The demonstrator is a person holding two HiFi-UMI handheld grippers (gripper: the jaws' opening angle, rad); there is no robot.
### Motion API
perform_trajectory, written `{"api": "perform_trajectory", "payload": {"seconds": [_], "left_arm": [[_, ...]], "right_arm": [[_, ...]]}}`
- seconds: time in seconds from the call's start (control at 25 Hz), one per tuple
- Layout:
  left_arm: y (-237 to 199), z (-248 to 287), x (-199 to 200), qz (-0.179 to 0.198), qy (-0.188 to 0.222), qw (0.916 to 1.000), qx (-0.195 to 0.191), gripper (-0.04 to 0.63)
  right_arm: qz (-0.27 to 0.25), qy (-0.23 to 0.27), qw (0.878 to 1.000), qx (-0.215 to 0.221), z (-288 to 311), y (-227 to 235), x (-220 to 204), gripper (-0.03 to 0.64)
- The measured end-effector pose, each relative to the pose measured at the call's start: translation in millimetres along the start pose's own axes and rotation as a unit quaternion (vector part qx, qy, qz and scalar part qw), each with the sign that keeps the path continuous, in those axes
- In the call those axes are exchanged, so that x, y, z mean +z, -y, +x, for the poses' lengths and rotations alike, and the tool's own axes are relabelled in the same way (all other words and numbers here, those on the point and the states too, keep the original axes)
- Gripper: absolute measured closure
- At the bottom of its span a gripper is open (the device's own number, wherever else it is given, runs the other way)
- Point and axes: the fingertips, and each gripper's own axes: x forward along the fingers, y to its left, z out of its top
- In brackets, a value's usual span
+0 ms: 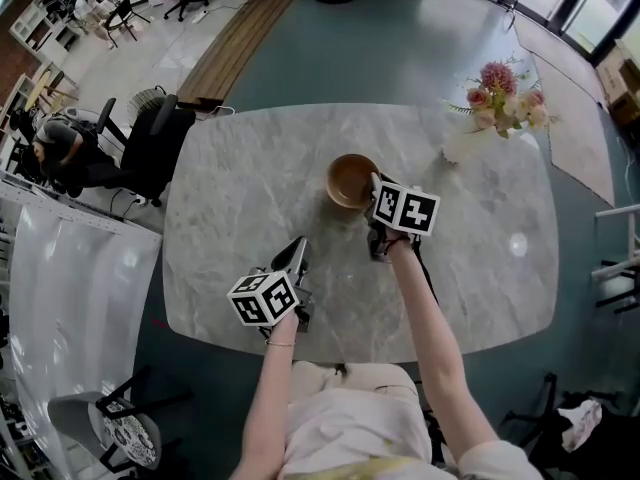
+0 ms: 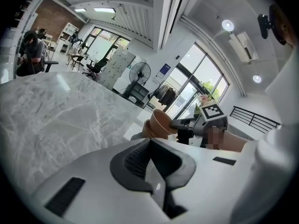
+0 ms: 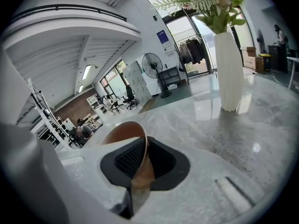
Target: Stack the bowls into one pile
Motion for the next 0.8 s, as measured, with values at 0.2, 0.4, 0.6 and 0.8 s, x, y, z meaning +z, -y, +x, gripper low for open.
{"api": "perform_trajectory", "payload": {"seconds": [0.2,0.4,0.6,0.8], "left_arm": [[1,10,-3,0.009,-0.014,0.9999,0.0,0.595],[-3,16,-9,0.014,-0.029,0.9995,0.006,0.595],[-4,20,-10,0.011,-0.032,0.9994,0.007,0.595],[-6,21,-11,0.007,-0.034,0.9994,0.007,0.595]], "right_arm": [[-0.008,-0.013,1.0,-0.019,7,13,-5,0.584],[-0.034,-0.027,0.999,-0.03,14,17,-9,0.584],[-0.049,-0.035,0.998,-0.034,19,19,-12,0.584],[-0.065,-0.042,0.996,-0.033,22,17,-14,0.583]]}}
